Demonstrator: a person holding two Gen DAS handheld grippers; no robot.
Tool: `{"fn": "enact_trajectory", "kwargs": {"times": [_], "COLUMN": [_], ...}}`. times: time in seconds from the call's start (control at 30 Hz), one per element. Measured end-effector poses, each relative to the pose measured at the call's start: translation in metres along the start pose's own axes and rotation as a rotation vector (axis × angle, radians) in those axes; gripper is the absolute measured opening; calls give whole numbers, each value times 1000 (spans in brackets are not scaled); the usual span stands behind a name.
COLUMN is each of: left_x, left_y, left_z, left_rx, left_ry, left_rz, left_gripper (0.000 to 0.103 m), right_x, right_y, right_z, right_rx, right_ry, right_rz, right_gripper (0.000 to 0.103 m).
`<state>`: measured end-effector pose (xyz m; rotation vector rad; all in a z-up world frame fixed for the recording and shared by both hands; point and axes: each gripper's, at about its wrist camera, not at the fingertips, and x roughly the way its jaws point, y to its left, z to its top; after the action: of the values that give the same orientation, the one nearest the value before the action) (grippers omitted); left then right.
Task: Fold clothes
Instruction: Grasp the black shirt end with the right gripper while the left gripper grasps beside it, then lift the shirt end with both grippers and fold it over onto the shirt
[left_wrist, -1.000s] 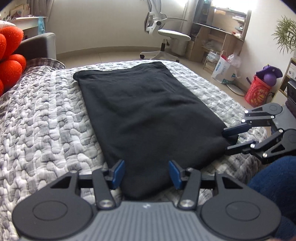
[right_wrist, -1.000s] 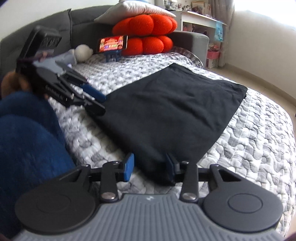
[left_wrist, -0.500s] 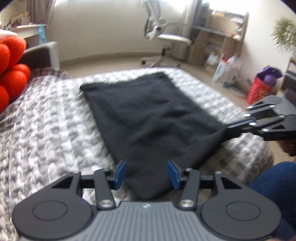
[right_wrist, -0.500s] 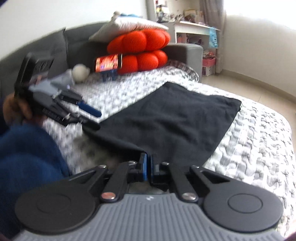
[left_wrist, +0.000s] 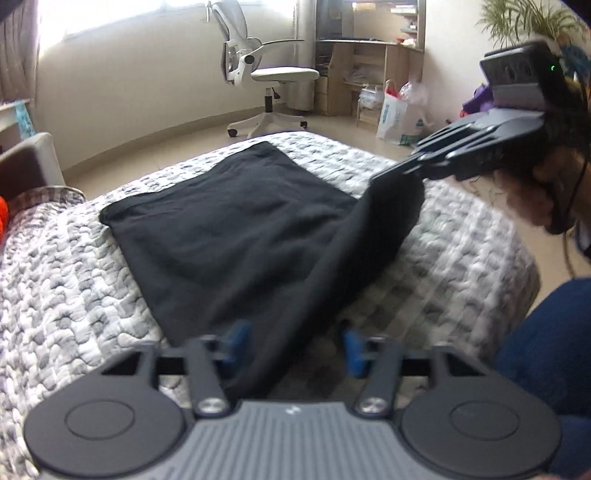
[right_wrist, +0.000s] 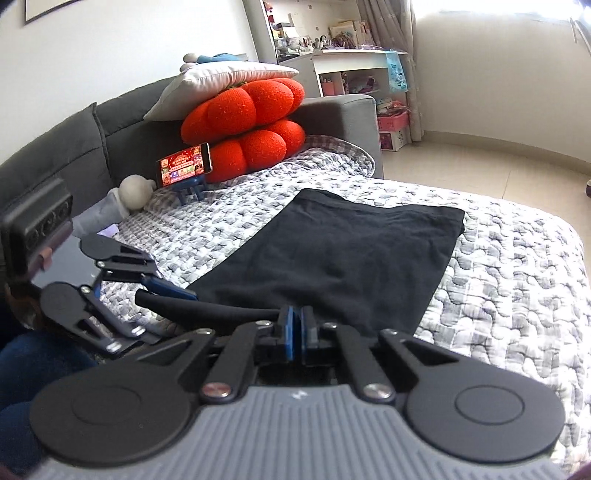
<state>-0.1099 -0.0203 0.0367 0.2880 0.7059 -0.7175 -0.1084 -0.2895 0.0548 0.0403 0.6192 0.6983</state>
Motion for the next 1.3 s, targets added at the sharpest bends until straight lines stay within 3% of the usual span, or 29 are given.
{"fn": "enact_trajectory", "kwargs": {"times": [0.03, 0.17, 0.23, 0.27, 0.3, 0.47, 0.53, 0.57, 0.6, 0.67, 0.73, 0.8, 0.9, 0.93, 0.97, 1.0, 1.03, 1.3], "left_x": [1, 3, 2, 2, 1, 0, 0, 0, 0, -1, -2, -3, -4, -5, -5, -5, -5, 7], "left_y": [3, 15, 19, 21, 22, 26, 26, 26, 27, 29, 31, 33, 36, 37, 38, 41, 43, 73], "left_z": [-1, -2, -1, 0, 0, 2, 2, 2, 1, -2, -4, -7, -11, -12, -13, -13, -13, 10], "left_rx": [-25, -109, -128, -138, -148, -162, -162, -162, -165, -171, -176, -182, -191, -194, -198, -211, -224, -339], "left_ry": [1, -1, -13, -18, -24, -38, -38, -39, -40, -44, -47, -51, -56, -58, -60, -64, -69, -100], "left_rz": [-1, -7, -11, -13, -14, -23, -28, -30, -31, -35, -38, -41, -46, -48, -50, -57, -63, -77], "left_gripper": [15, 10, 9, 9, 9, 9, 9, 9, 9, 10, 17, 35, 36, 36, 29, 15, 11, 7], "right_x": [0, -2, -7, -10, -12, -16, -14, -14, -14, -14, -13, -16, -19, -19, -19, -19, -18, -8], "right_y": [-1, -1, -1, 0, 1, 5, 1, -1, -2, -2, 0, -1, -2, -3, -4, -4, -5, -27], "right_z": [-2, -12, -17, -20, -23, -30, -31, -32, -31, -31, -32, -33, -35, -35, -35, -34, -33, 0], "right_rx": [0, -5, -8, -10, -19, -55, -42, -35, -32, -38, -50, -39, -23, -15, -6, -1, 8, 65], "right_ry": [-1, -6, -7, -12, -16, -17, -25, -29, -35, -43, -45, -62, -87, -93, -99, -102, -104, -93], "right_rz": [2, 17, 23, 24, 29, 3, 2, 2, 11, 15, 4, -7, -23, -22, -22, -22, -20, 7], "right_gripper": [4, 17, 42, 63, 69, 69, 60, 48, 28, 13, 9, 8, 8, 8, 8, 8, 8, 8]}}
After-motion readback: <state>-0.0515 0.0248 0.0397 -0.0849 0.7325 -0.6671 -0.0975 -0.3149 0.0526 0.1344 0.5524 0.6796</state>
